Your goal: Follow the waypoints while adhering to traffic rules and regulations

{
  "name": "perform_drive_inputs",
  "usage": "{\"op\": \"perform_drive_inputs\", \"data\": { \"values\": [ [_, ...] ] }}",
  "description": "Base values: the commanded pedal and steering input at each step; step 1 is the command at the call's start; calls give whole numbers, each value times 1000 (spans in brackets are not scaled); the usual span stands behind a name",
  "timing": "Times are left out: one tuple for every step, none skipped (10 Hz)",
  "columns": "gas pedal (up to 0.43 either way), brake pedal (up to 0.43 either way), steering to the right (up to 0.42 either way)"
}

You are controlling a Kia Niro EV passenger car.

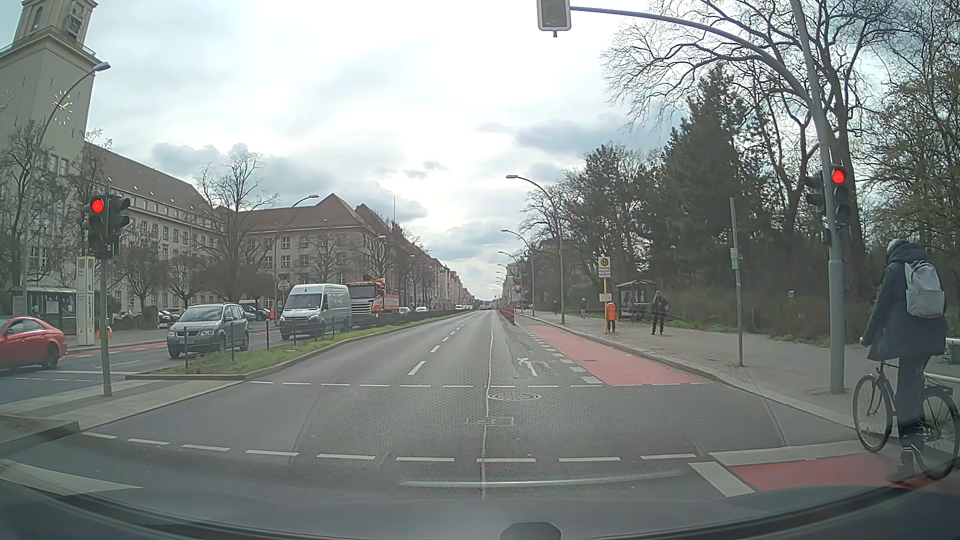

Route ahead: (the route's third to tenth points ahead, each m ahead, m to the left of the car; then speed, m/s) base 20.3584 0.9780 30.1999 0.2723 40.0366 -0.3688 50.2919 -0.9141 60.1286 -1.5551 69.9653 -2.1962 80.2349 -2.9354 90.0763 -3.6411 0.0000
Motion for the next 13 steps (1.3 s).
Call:
{"op": "perform_drive_inputs", "data": {
  "values": [
    [0, 329, -8],
    [0, 329, -8],
    [0, 329, -8],
    [0, 329, -8],
    [0, 329, -8],
    [0, 329, -8],
    [0, 329, -8],
    [0, 329, -8],
    [0, 329, -8],
    [0, 329, -8],
    [0, 329, -8],
    [0, 329, -8],
    [0, 329, -8]
  ]
}}
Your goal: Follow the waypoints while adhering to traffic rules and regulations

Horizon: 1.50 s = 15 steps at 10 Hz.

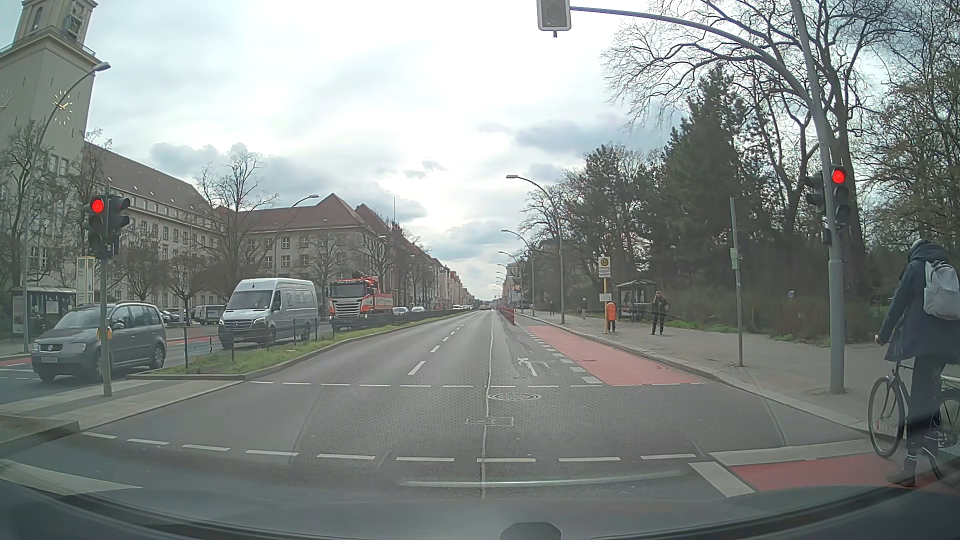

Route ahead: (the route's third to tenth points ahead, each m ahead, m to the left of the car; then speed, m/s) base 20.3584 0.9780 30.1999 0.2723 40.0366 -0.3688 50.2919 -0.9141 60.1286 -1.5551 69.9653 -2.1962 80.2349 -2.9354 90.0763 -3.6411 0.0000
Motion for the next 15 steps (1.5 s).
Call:
{"op": "perform_drive_inputs", "data": {
  "values": [
    [0, 329, -8],
    [0, 329, -8],
    [0, 329, -8],
    [0, 329, -8],
    [0, 329, -8],
    [0, 329, -8],
    [0, 329, -8],
    [0, 329, -8],
    [0, 329, -8],
    [0, 329, -8],
    [0, 329, -8],
    [0, 329, -8],
    [0, 329, -8],
    [0, 329, -8],
    [0, 329, -8]
  ]
}}
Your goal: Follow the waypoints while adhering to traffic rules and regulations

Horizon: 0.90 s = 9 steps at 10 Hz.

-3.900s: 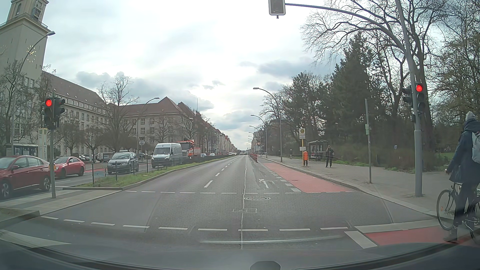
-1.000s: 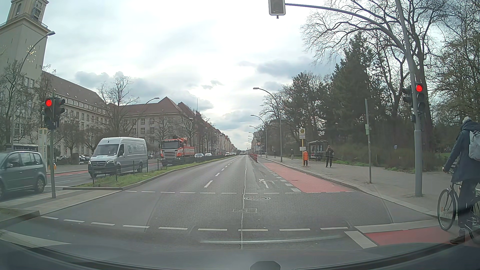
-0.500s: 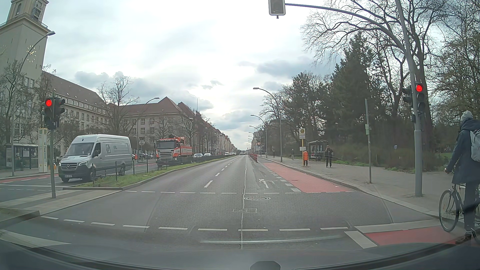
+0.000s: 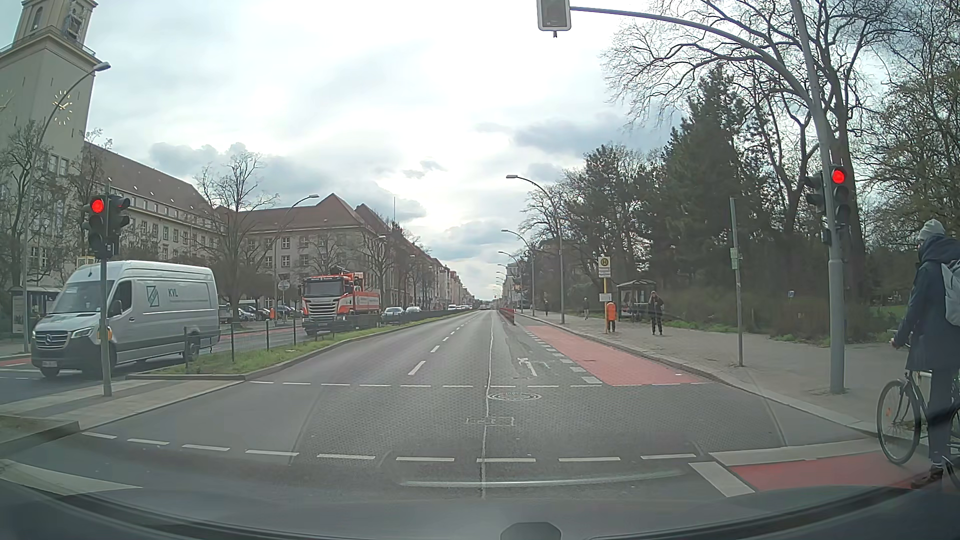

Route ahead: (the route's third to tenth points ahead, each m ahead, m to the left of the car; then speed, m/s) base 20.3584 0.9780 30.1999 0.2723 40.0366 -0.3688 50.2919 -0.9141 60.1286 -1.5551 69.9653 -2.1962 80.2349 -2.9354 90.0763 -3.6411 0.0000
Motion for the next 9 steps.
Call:
{"op": "perform_drive_inputs", "data": {
  "values": [
    [0, 329, -8],
    [0, 329, -8],
    [0, 329, -8],
    [0, 329, -8],
    [0, 329, -8],
    [0, 329, -8],
    [0, 329, -8],
    [0, 329, -8],
    [0, 335, -8]
  ]
}}
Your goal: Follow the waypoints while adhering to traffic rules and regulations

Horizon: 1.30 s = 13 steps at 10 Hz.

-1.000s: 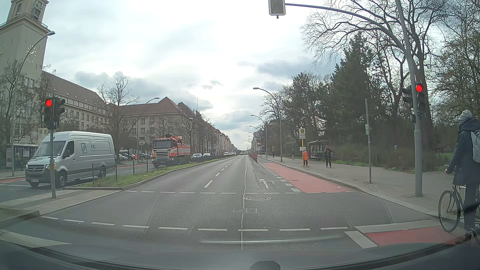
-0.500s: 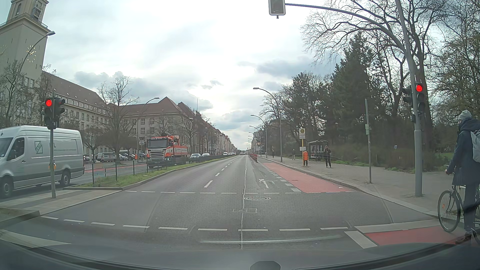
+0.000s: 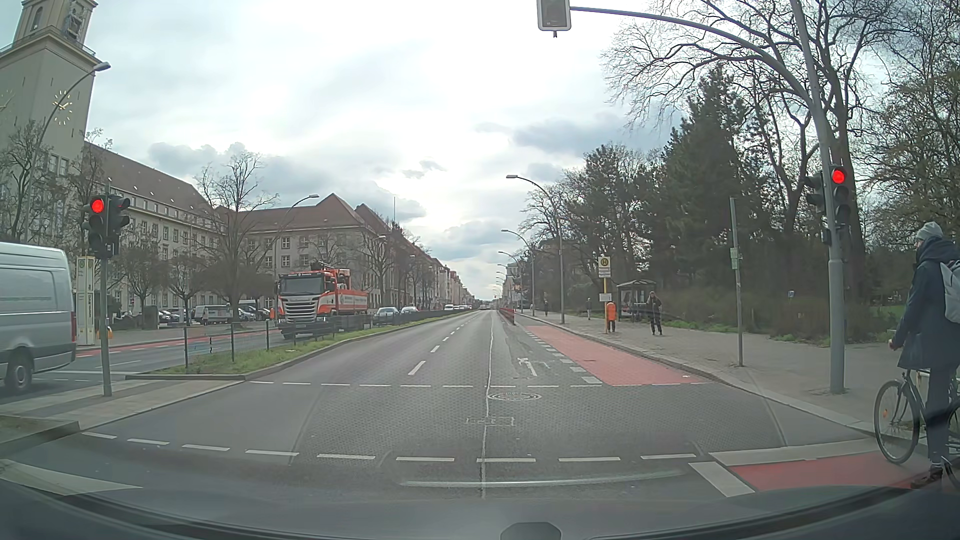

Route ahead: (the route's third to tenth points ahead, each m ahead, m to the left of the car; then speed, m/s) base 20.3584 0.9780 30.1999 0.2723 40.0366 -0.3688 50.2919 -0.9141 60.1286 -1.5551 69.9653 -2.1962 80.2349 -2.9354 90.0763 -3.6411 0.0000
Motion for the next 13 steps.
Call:
{"op": "perform_drive_inputs", "data": {
  "values": [
    [0, 335, -8],
    [0, 329, -8],
    [0, 329, -8],
    [0, 329, -8],
    [0, 335, -8],
    [0, 329, -8],
    [0, 329, -8],
    [0, 329, -8],
    [0, 329, -8],
    [0, 329, -8],
    [0, 329, -8],
    [0, 329, -8],
    [0, 329, -8]
  ]
}}
